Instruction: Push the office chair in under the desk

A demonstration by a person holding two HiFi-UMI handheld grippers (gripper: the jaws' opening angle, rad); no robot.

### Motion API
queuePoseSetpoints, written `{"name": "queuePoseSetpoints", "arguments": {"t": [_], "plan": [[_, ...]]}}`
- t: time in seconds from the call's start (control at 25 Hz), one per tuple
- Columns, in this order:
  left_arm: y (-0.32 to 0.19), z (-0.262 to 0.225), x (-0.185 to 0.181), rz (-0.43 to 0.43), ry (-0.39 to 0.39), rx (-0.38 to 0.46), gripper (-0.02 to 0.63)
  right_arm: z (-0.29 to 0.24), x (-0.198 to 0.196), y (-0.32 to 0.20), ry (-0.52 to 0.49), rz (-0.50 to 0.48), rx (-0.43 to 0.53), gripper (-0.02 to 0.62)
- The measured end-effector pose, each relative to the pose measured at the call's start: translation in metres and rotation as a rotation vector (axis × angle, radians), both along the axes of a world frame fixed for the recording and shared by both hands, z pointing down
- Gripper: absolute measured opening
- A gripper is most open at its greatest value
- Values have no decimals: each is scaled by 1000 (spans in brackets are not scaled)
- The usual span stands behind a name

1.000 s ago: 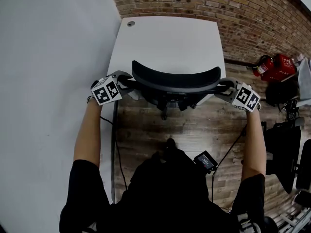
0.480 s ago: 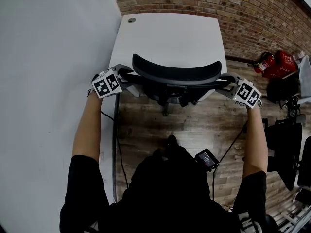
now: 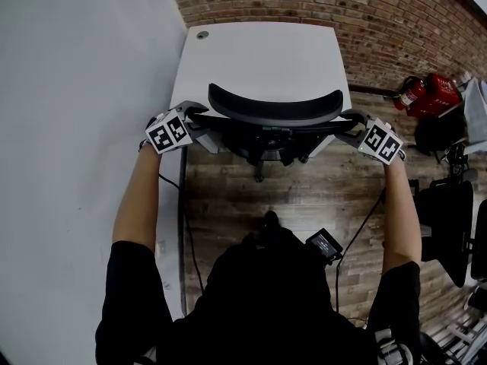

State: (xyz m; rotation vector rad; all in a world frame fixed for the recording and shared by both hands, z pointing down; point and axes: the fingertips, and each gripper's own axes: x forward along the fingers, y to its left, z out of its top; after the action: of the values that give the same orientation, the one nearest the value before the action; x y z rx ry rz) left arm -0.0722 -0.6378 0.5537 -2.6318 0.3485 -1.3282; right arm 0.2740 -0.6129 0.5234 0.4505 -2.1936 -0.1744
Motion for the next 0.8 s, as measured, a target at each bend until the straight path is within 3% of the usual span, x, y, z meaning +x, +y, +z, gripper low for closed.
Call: {"name": "queuePoseSetpoints", "arguments": {"t": [0.16, 0.36, 0.48, 0.8], "plan": [[4, -14, -1, 13, 29, -8, 193, -19, -8, 5, -31, 2, 40, 206], [7, -46, -5, 1, 76, 56, 193, -47, -13, 17, -109, 17, 76, 204], [7, -72, -8, -33, 168, 97, 193, -64, -16, 23, -132, 31, 112, 204], [29, -118, -24, -171, 492, 71, 179, -105, -41, 46, -279, 84, 191, 175]]}}
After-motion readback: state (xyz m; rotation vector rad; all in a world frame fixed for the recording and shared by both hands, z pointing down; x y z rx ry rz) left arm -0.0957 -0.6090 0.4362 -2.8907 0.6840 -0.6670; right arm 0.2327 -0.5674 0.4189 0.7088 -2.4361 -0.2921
